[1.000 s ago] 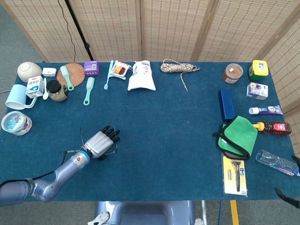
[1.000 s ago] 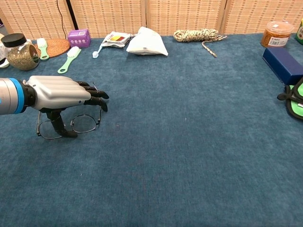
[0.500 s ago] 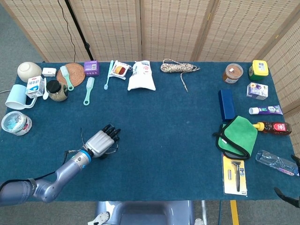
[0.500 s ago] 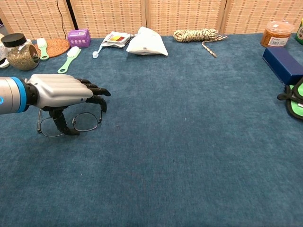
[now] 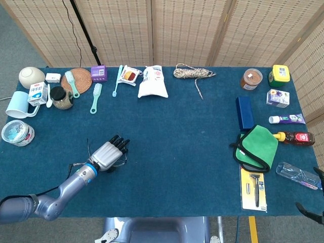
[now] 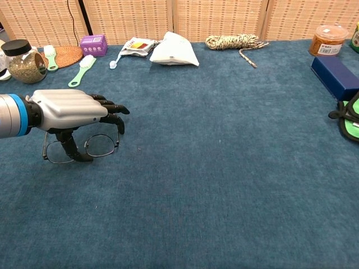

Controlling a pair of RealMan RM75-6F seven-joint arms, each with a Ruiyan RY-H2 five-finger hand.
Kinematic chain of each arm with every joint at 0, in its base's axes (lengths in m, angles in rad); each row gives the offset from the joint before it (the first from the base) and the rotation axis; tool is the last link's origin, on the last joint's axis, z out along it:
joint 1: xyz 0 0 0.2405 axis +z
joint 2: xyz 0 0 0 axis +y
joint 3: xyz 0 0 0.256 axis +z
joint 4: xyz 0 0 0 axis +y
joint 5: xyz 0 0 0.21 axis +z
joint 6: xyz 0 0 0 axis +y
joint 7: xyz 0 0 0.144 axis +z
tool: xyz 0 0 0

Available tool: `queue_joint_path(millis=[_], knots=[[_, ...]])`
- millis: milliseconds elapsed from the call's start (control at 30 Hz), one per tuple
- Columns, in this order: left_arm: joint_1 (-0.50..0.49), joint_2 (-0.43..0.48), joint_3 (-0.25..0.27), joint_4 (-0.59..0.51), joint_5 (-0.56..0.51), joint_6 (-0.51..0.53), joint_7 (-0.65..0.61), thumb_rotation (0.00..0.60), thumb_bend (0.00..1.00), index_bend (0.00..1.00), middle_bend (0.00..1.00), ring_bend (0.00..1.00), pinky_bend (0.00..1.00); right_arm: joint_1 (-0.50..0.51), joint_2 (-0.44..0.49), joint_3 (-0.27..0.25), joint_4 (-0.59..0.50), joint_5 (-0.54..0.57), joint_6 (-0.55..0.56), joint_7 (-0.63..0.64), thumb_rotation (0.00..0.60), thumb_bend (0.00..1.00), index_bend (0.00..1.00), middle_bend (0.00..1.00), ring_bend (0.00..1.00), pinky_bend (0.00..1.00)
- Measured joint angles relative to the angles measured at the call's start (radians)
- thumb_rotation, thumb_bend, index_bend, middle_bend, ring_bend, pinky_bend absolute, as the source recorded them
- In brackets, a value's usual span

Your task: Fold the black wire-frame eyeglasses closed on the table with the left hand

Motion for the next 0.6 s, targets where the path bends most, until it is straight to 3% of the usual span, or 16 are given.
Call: queue_joint_path(millis=[600], knots=[[0.021,-0.007,-0.005,-0.007,0.076,0.041,-0.040,0.501,0.27,0.66,0.07,0.00,0.00,0.000,-0.001,0.001,0.001,0.002,0.000,0.003,0.600,0.00,0.12,0.03,0.02,0.15]])
